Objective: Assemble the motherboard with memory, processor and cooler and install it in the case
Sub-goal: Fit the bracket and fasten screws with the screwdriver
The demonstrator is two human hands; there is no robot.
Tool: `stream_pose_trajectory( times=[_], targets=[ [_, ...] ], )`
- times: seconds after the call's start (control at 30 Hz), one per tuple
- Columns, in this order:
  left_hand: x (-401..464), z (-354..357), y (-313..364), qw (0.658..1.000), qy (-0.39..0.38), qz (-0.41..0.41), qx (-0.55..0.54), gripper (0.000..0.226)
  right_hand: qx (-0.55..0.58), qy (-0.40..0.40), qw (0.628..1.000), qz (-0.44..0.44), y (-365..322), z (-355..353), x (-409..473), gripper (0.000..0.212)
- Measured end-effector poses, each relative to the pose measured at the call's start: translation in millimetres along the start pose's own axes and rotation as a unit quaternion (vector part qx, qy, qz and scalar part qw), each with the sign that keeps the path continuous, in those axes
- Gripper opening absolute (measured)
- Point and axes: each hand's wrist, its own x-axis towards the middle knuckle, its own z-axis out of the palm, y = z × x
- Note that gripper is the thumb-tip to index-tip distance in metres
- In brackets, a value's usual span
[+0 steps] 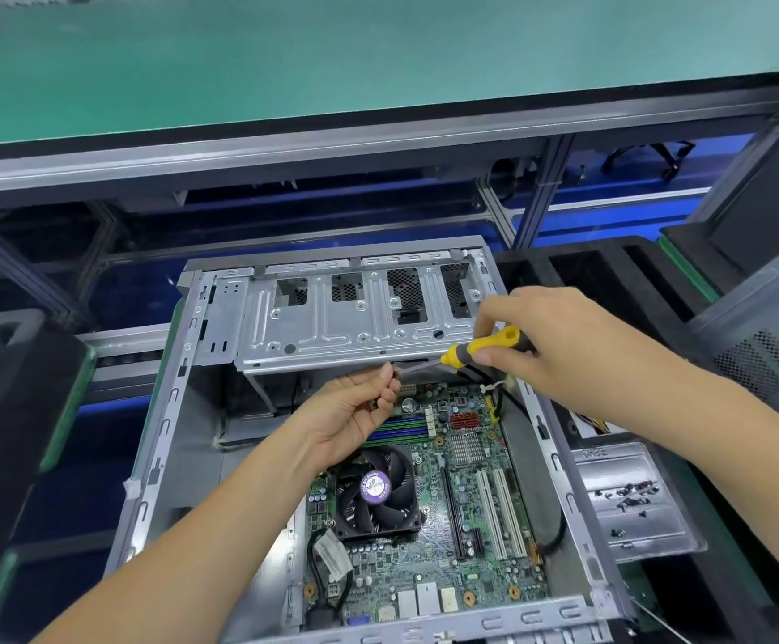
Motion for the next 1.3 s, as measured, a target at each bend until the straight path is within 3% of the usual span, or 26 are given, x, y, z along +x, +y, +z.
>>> stream_pose_trajectory(
  times=[0.13, 0.33, 0.6, 0.73, 0.8, 0.9, 1.0, 1.1, 1.3],
  targets=[
    [-1.1, 0.9, -0.7, 1.000, -0.005, -0.006, -0.006, 0.014, 0.008, 0.022, 1.000, -0.014, -2.4, 2.1, 0.2, 0.012],
    [-1.3, 8.7, -3.6, 1.000, -0.003, 0.016, 0.026, 0.013, -0.007, 0.053, 0.999, 0.006, -1.5, 6.4, -1.7, 0.036],
    [-2.2, 3.8, -3.2, 0.998, -0.033, 0.005, 0.050, 0.017, 0.019, 0.052, 0.998, 0.025, 7.4, 0.1, -4.0, 0.032],
    [-5.5, -8.0, 4.7, 0.987, -0.042, -0.024, 0.152, 0.047, 0.014, 0.043, 0.998, 0.032, 15.3, -3.8, -9.1, 0.028],
    [-7.5, -10.4, 11.7, 0.964, -0.009, -0.023, 0.263, 0.048, -0.026, 0.025, 0.999, 0.026, 15.3, -0.8, -10.3, 0.025],
    [-7.7, -10.4, 14.9, 0.887, 0.055, 0.007, 0.458, 0.035, -0.114, -0.019, 0.993, -0.004, 10.6, 16.7, -6.6, 0.025],
    [-2.8, -10.0, 10.9, 0.841, 0.027, 0.044, 0.539, 0.015, -0.190, -0.055, 0.979, -0.042, 4.9, 42.4, -1.5, 0.013],
    [-0.3, -8.0, 6.8, 0.818, -0.019, 0.042, 0.573, 0.018, -0.238, -0.061, 0.967, -0.061, 4.7, 58.4, 2.9, 0.027],
    [5.6, -8.8, 3.9, 0.798, -0.030, 0.029, 0.601, 0.016, -0.267, -0.045, 0.958, -0.099, 5.9, 70.0, 10.0, 0.034]
  ],
)
